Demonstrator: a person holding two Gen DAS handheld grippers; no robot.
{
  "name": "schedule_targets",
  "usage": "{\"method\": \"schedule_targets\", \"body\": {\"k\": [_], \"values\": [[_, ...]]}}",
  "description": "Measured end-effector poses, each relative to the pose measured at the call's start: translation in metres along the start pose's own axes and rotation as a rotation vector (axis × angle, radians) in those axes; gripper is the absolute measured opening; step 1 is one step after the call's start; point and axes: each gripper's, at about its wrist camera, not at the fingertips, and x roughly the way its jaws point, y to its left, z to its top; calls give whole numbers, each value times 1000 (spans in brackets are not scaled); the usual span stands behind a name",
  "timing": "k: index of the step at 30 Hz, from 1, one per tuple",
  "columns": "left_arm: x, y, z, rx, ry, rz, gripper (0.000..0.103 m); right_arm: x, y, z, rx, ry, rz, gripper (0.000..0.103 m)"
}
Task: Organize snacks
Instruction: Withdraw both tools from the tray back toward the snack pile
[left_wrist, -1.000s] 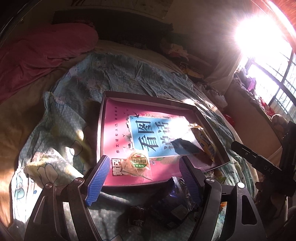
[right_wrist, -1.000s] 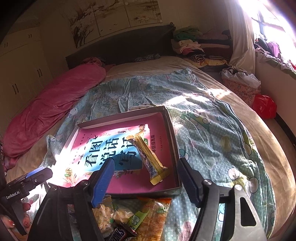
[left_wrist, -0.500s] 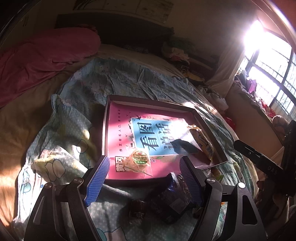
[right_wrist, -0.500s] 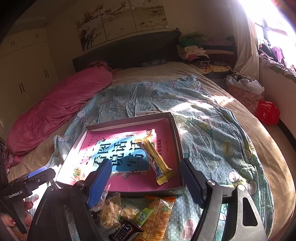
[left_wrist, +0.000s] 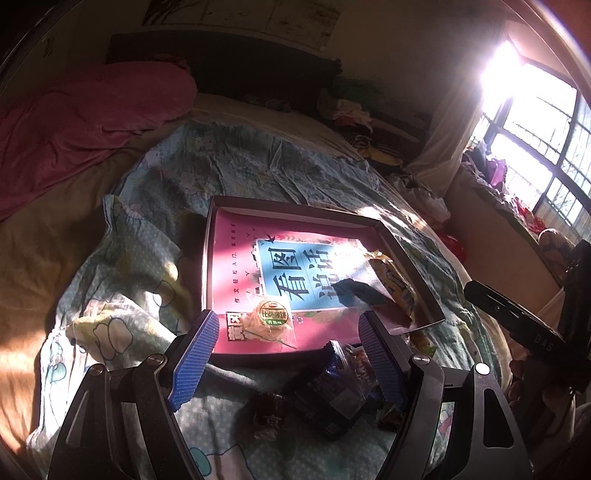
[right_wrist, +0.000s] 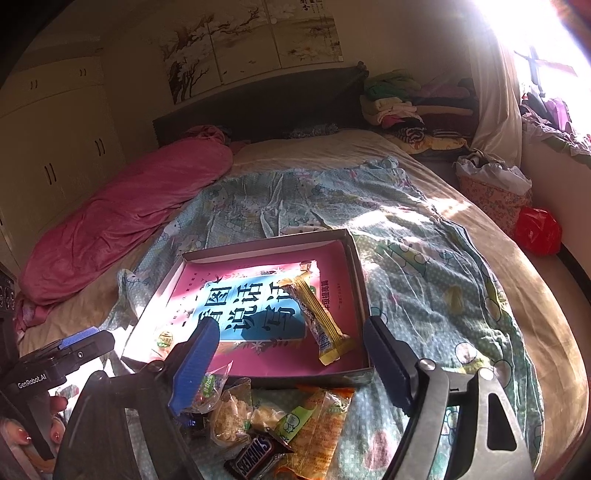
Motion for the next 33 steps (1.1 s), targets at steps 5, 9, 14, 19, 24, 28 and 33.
{"method": "schedule_targets", "body": {"k": [5,9,14,19,24,28,33], "values": [[-3,-10,-3,34,-4,-16,79,-4,0,-4,-7,5,7,82],[-3,-17,-6,58,3,-28,79,-8,1,-8,-16,7,10,82],[-2,-26,-10,93,13,-34,79,-13,4,-11,-36,6,8,82],[-1,-33,-13,119,21,-41,79,-15,6,-14,-50,10,11,82],[-1,-39,-16,136,31,-51,79,-17,10,-18,-70,14,12,82],[1,-44,-18,156,42,-55,79,-19,14,-22,-98,17,14,82],[3,-51,-22,186,53,-52,79,-22,18,-28,-129,25,10,82]]}}
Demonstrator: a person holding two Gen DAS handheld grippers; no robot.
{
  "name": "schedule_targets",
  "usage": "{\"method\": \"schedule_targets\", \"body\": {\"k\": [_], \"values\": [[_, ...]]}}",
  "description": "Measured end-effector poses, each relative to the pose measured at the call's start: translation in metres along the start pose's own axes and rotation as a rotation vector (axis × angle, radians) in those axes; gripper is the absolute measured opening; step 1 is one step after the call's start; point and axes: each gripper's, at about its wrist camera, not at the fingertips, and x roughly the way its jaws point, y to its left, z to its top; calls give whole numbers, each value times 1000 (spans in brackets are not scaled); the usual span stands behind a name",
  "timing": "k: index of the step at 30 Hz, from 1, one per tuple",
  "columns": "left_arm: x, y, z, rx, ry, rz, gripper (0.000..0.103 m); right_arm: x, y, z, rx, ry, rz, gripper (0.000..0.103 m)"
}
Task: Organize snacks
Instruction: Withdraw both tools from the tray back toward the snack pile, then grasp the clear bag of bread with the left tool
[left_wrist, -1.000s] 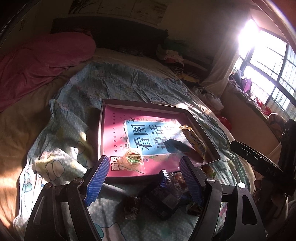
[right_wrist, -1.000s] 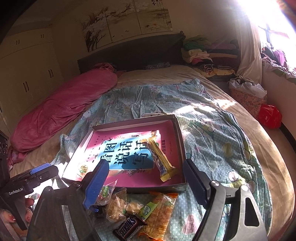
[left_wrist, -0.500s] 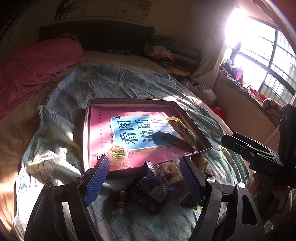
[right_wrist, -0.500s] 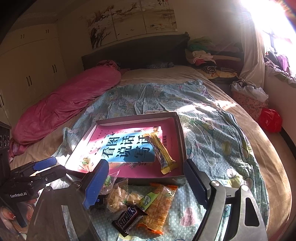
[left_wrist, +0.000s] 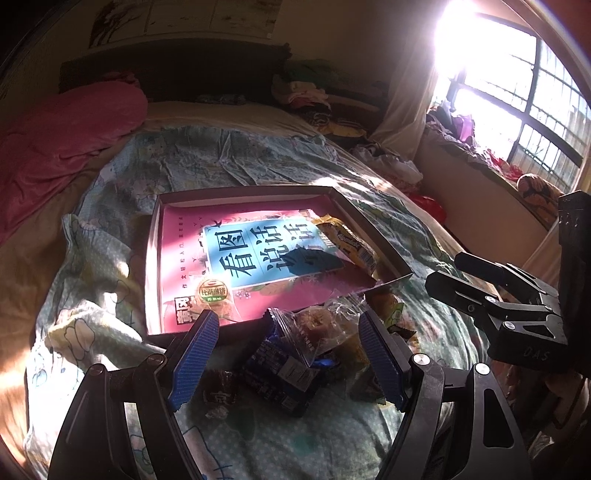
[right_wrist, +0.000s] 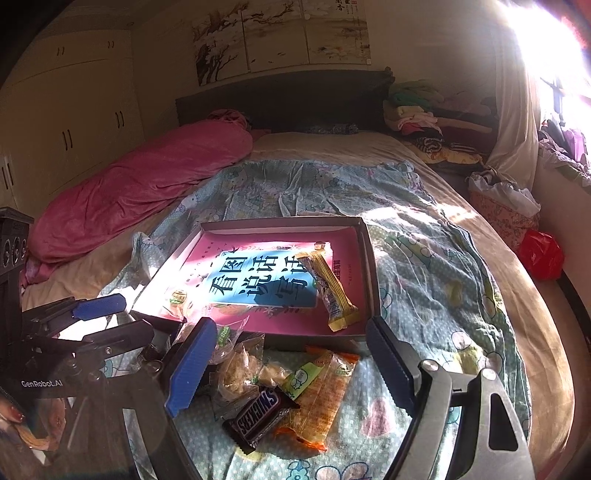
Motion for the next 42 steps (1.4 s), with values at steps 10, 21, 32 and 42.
{"method": "schedule_targets", "body": {"k": [10,21,32,42], "values": [[4,-8,-4,44,24,-1,79,0,8,-13,-53,32,2,82],[10,-11,-8,72,47,11,79,3,19,-26,-118,69,3,82],[20,-8,-11,70,72,-10,79,12,37,-39,-194,102,19,82],[38,-8,-5,107,82,-31,79,19,36,-42,-200,117,20,82]]}}
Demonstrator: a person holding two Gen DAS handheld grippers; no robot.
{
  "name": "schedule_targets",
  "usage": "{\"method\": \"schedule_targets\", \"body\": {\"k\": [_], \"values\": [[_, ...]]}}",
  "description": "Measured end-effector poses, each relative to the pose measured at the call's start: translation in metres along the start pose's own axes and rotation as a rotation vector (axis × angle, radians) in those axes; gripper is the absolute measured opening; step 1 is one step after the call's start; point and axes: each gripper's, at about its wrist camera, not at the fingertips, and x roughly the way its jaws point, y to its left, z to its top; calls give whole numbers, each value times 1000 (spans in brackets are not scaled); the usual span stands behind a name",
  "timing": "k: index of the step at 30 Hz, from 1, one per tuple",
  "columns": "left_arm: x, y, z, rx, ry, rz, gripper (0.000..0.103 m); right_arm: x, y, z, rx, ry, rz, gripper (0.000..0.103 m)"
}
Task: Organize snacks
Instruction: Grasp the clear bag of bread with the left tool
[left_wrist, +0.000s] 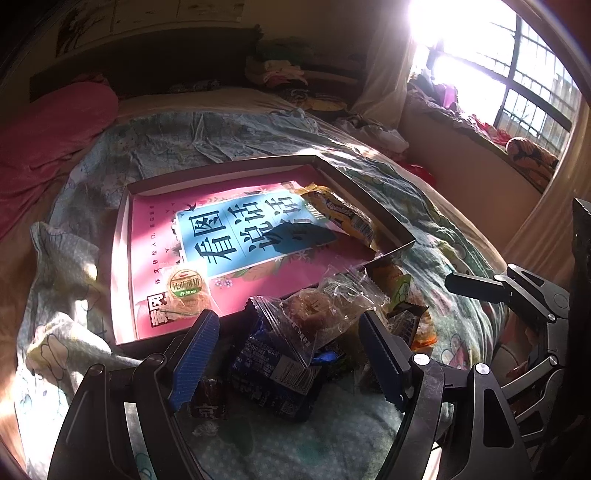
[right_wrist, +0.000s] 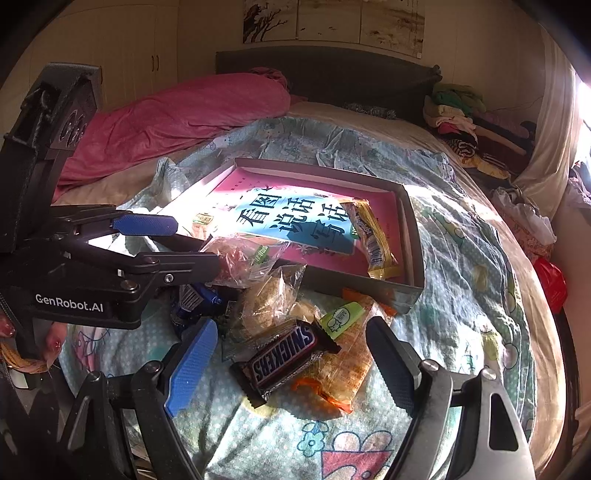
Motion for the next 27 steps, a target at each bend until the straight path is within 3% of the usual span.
{"method": "schedule_targets", "body": {"k": [14,27], "values": [[23,-3,4,18,39,-25,79,14,11,1,-43,20,-5,82],[28,-1,9,12,28,-42,79,30,9,6,-67,34,-22,82]]}}
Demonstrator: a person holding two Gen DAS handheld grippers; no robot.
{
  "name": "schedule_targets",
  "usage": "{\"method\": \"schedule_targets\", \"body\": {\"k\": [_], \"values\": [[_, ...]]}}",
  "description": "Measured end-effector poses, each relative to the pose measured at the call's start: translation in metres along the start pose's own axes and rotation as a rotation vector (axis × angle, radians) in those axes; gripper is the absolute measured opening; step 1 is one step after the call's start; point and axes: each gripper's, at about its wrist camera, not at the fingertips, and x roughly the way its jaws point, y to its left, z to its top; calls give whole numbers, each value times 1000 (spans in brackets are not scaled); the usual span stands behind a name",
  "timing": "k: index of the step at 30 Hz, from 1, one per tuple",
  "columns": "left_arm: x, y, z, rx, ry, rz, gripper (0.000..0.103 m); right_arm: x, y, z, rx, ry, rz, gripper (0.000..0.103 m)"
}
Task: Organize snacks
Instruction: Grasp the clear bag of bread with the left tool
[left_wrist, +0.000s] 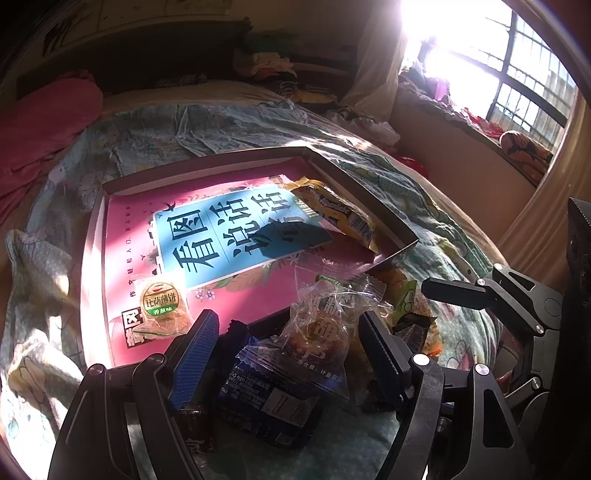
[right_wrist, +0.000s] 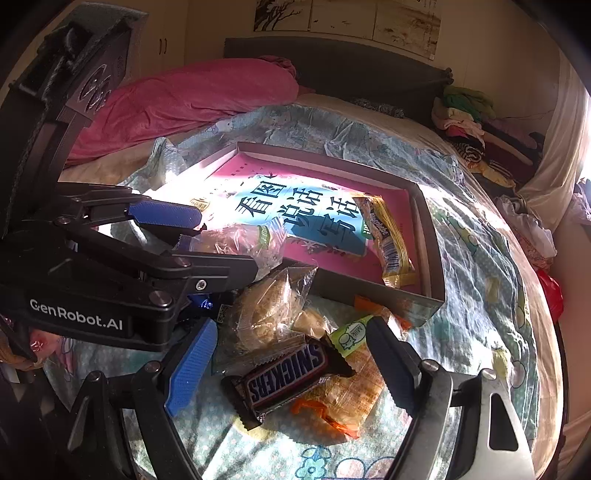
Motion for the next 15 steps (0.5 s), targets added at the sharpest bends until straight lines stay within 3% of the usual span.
{"method": "schedule_targets", "body": {"k": [7,15], "values": [[-2,-2,-1,35,10,34,52,10,3,5,-35,5,-3,82],[-5,4,-1,-3,9,-1,51,23,6,12,-52,18,8,79]]}}
